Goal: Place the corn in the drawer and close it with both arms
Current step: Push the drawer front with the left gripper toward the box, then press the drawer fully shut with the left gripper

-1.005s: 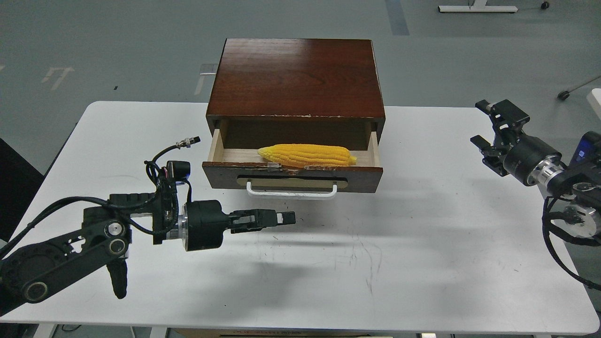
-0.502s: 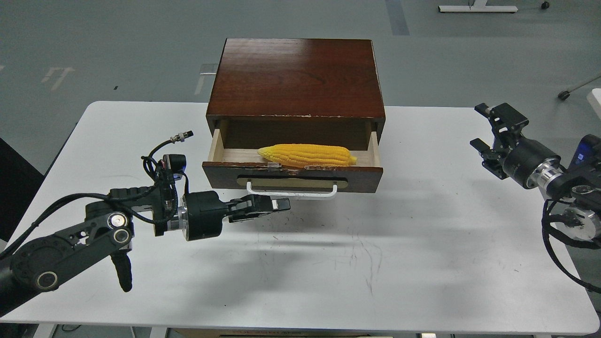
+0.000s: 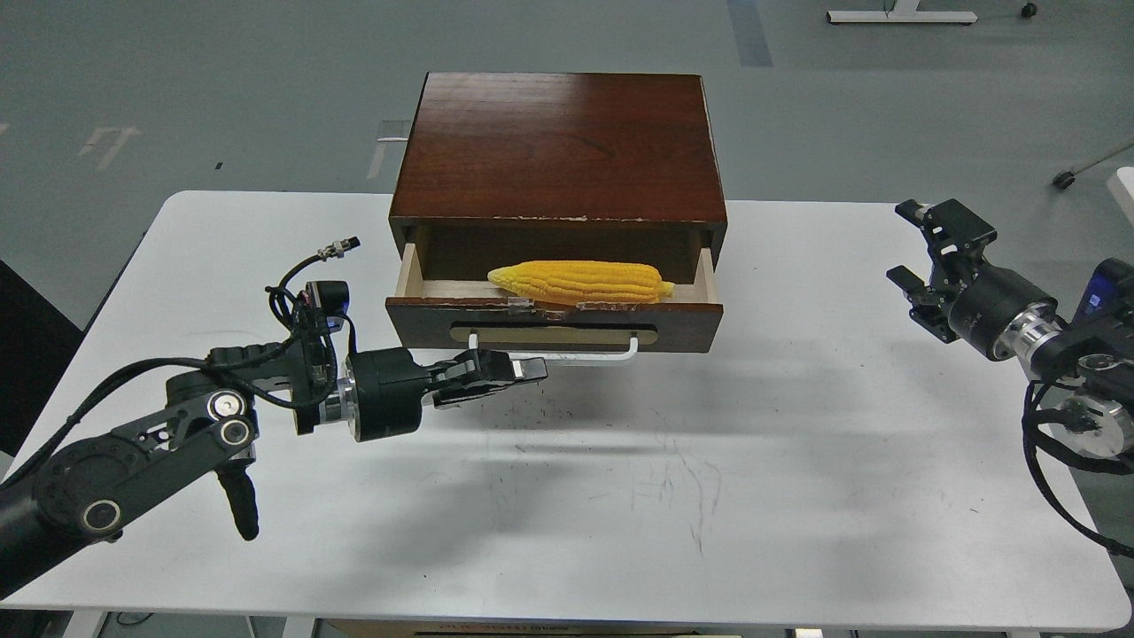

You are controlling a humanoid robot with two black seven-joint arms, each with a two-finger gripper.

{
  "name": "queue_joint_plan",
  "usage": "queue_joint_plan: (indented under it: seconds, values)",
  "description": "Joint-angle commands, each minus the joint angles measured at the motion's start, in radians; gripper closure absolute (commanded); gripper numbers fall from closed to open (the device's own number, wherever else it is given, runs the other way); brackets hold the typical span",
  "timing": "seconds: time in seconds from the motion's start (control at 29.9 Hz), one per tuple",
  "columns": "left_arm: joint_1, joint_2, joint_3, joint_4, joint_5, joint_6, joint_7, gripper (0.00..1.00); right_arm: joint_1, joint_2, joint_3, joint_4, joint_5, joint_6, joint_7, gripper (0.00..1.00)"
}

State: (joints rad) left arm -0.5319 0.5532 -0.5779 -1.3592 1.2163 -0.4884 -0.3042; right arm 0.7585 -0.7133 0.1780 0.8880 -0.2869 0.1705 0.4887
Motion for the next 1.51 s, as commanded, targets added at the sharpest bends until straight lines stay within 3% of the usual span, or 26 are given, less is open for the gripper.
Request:
queue_joint_plan:
  seconds: [0.0, 1.47]
  values:
    - [-0.002, -0.004, -0.005, 0.017, -0.001, 0.016, 0.0, 1.0, -0.004, 0.0, 0.0, 0.0, 0.0, 0.001, 0.0, 0.02]
    - [-0.062, -0.068, -0.013, 0.183, -0.004, 0.119, 0.0, 1.0, -0.027, -0.002, 0.002, 0.0, 0.0, 0.0, 0.0, 0.02]
